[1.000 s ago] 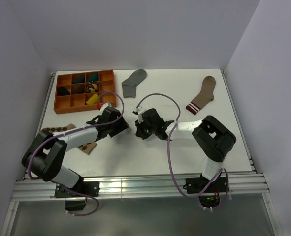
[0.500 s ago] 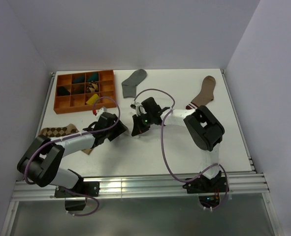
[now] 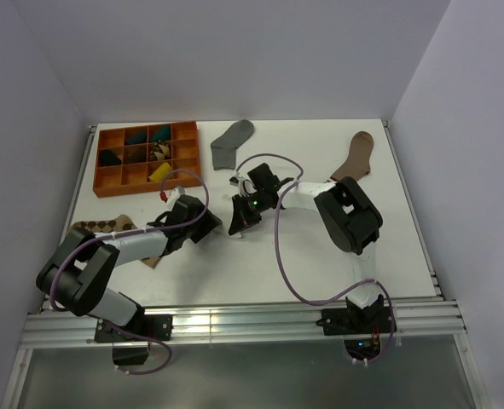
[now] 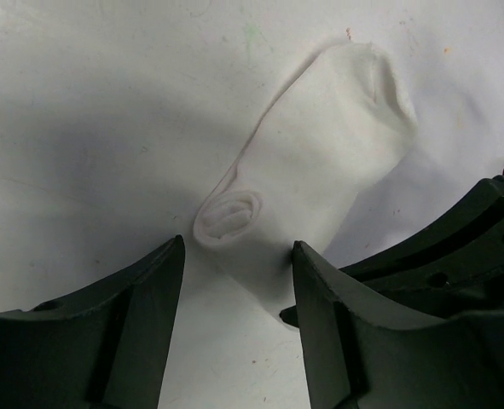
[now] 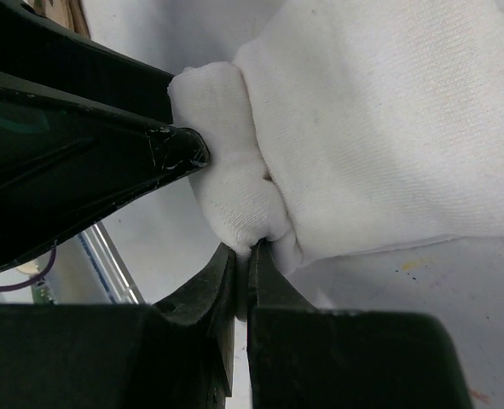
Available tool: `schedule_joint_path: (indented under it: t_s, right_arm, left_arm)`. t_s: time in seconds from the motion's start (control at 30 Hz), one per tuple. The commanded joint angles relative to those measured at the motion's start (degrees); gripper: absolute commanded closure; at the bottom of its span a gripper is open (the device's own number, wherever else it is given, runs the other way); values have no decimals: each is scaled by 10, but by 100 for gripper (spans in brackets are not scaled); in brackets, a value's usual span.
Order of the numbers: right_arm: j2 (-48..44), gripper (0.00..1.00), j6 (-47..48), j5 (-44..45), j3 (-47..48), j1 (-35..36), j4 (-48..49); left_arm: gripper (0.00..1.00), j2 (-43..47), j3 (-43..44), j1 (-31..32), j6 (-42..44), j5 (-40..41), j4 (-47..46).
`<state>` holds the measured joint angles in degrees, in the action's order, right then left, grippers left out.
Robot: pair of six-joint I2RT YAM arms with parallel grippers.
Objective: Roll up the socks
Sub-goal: Roll the sock at the center of the board.
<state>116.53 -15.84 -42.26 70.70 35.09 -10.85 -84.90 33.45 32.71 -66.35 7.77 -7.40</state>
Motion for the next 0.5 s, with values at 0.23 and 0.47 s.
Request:
schedule_joint_path:
  t_s: [0.23,0.47]
  right_arm:
    - [34,100,-1,1,37,-2,-71]
    - [-18,88,8,25,-2,0,-30]
  left_arm:
    - [54,-45,6,5,-14,14,7]
    - [83,-64,27,5,10,8,27]
